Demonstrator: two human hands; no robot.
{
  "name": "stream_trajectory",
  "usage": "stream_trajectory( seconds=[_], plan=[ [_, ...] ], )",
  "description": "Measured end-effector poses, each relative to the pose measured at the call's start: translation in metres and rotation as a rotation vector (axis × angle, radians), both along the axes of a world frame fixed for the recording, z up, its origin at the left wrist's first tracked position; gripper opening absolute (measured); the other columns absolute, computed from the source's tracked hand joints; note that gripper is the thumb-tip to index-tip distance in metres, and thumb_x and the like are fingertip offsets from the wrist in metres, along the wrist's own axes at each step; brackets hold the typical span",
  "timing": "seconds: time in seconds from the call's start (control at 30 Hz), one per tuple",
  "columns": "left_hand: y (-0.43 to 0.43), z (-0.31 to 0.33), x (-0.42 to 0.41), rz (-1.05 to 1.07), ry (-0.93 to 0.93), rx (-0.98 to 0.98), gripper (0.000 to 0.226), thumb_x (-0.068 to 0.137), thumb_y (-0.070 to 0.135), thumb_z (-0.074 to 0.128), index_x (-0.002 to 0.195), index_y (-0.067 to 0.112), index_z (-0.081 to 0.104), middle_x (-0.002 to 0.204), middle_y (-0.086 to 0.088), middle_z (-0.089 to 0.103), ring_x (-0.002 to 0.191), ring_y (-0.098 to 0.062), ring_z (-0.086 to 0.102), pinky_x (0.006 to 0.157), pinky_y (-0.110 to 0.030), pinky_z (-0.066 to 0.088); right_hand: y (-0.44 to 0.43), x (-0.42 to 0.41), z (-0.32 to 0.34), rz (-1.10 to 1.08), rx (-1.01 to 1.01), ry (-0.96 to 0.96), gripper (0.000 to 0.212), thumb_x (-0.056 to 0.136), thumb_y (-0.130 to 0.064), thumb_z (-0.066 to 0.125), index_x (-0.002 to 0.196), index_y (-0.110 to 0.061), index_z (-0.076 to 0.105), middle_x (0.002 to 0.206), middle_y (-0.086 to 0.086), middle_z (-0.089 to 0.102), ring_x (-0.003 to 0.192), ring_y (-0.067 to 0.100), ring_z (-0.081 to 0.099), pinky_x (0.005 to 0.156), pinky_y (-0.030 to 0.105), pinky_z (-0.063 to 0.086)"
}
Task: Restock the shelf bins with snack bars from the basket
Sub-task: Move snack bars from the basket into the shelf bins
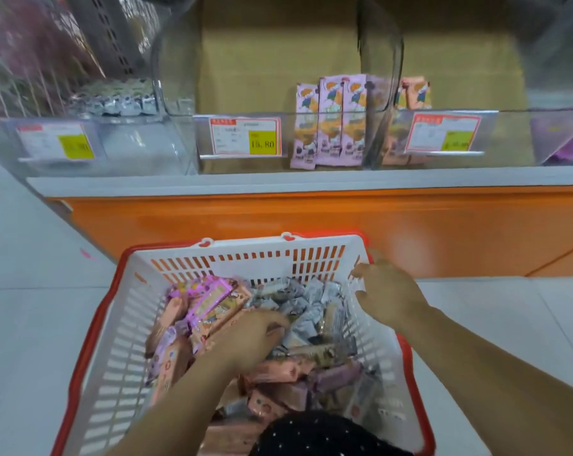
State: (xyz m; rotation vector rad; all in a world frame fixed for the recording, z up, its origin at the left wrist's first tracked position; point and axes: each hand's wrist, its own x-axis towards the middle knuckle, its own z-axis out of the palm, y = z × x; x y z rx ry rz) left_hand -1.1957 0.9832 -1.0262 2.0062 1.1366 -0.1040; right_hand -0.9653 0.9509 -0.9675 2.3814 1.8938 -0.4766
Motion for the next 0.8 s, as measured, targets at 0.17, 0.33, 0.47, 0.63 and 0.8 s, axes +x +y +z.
stream_trajectory(
  seconds=[0.17, 0.33, 0.47, 0.63, 0.8],
  plan=[
    [-0.010, 0.005, -0.012, -0.198, -0.008, -0.153, 0.022, 0.087, 0.035, 0.066, 0.108, 0.027, 0.068, 0.094, 0.023, 0.056, 0.085, 0.006, 0.053, 0.075, -0.015, 0.038, -0.003, 0.001, 0.003, 0.023, -0.007, 0.002, 0.033, 0.089, -0.018, 0.058, 0.122, -0.017, 0.060, 0.153, 0.003, 0.020, 0.107, 0.024, 0.059, 0.087, 0.027, 0.047],
    [-0.017, -0.003, -0.018, -0.219, 0.137, -0.046, 0.035, 0.080, 0.036, 0.069, 0.113, 0.032, 0.059, 0.108, 0.014, 0.059, 0.094, -0.007, 0.053, 0.084, -0.029, 0.043, -0.003, -0.002, 0.005, 0.066, -0.070, -0.049, 0.039, 0.088, -0.022, 0.060, 0.127, -0.021, 0.057, 0.155, 0.007, 0.014, 0.111, 0.025, 0.057, 0.090, 0.031, 0.047],
    [-0.026, 0.005, -0.017, -0.187, 0.093, 0.040, 0.032, 0.079, 0.036, 0.072, 0.104, 0.029, 0.053, 0.099, 0.014, 0.051, 0.089, -0.007, 0.048, 0.067, -0.020, 0.033, 0.002, 0.001, 0.020, 0.172, -0.197, -0.057, 0.047, 0.090, -0.029, 0.059, 0.136, -0.020, 0.049, 0.151, 0.010, 0.027, 0.125, 0.028, 0.045, 0.103, 0.036, 0.042],
    [-0.015, 0.055, -0.023, -0.143, -0.025, 0.203, 0.033, 0.082, 0.029, 0.070, 0.111, 0.033, 0.055, 0.108, 0.020, 0.042, 0.100, -0.001, 0.046, 0.089, -0.015, 0.039, 0.005, -0.005, 0.074, 0.341, -0.270, 0.103, 0.050, 0.095, -0.031, 0.054, 0.140, -0.013, 0.044, 0.147, 0.005, 0.041, 0.133, 0.019, 0.039, 0.109, 0.031, 0.032],
    [-0.006, 0.132, -0.011, -0.135, -0.168, 0.373, 0.035, 0.082, 0.021, 0.072, 0.112, 0.031, 0.058, 0.103, 0.022, 0.041, 0.091, 0.004, 0.048, 0.077, -0.003, 0.039, -0.010, -0.023, 0.131, 0.398, -0.146, 0.322, 0.051, 0.089, -0.033, 0.064, 0.133, -0.012, 0.052, 0.135, 0.003, 0.055, 0.116, 0.011, 0.055, 0.094, 0.020, 0.044]
  ],
)
